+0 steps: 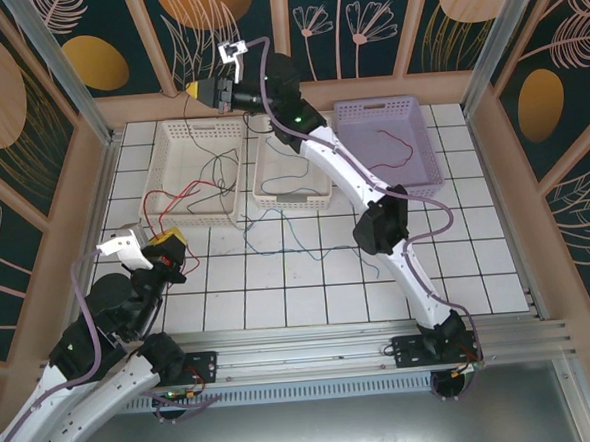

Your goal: Untangle the cables

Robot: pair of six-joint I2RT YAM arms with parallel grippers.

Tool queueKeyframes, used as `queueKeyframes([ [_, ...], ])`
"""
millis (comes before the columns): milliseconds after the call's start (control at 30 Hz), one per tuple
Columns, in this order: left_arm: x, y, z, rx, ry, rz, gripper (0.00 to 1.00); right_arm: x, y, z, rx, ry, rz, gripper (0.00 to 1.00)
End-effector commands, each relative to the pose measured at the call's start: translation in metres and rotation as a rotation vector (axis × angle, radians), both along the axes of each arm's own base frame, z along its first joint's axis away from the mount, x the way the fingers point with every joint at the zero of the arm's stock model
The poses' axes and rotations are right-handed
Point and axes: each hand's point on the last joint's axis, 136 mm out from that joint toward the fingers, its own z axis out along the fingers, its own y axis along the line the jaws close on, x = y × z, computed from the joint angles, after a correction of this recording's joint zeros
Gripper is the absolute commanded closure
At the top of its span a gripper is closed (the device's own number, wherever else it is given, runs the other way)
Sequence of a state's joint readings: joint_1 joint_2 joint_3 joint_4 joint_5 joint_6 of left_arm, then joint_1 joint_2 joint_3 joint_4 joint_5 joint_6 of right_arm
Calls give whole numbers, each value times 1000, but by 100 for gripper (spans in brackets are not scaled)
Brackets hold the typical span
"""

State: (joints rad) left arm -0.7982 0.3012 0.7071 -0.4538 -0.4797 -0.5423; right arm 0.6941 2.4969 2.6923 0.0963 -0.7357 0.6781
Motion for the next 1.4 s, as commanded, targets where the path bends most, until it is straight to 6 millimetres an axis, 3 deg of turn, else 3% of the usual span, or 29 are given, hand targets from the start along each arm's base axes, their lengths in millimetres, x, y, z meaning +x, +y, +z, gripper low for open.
queueKeyframes([
  [0, 1, 0, -2, 19, -5, 0, 100, -5, 15, -24, -31, -1, 36, 100],
  [267, 1, 0, -2, 20, -4, 2, 100, 24, 29, -127, -228, 116, -42, 100],
  [433, 2, -1, -3, 25, 2, -2, 100, 34, 25, -167, -343, 142, -107, 100],
  [467, 2, -2, -4, 28, 3, -3, 100, 38, 22, -172, -362, 151, -131, 98],
  [567, 3, -3, -5, 34, 8, -5, 100, 43, 17, -182, -410, 153, -172, 77],
  [700, 3, -4, -6, 37, 12, -5, 100, 49, 7, -188, -474, 149, -238, 65],
  [833, 4, -5, -7, 41, 15, -7, 100, 53, -3, -180, -515, 113, -294, 51],
  [1033, 5, -6, -9, 49, 24, -7, 100, 49, -19, -143, -530, 54, -352, 47],
  [1167, 5, -4, -8, 47, 24, 3, 100, 18, -22, -113, -564, -20, -325, 47],
  [1267, 4, 1, -6, 34, 13, 20, 100, -18, -18, -117, -668, -110, -307, 47],
  [1367, 2, 7, -2, 16, -2, 37, 100, -62, -14, -139, -741, -171, -258, 47],
])
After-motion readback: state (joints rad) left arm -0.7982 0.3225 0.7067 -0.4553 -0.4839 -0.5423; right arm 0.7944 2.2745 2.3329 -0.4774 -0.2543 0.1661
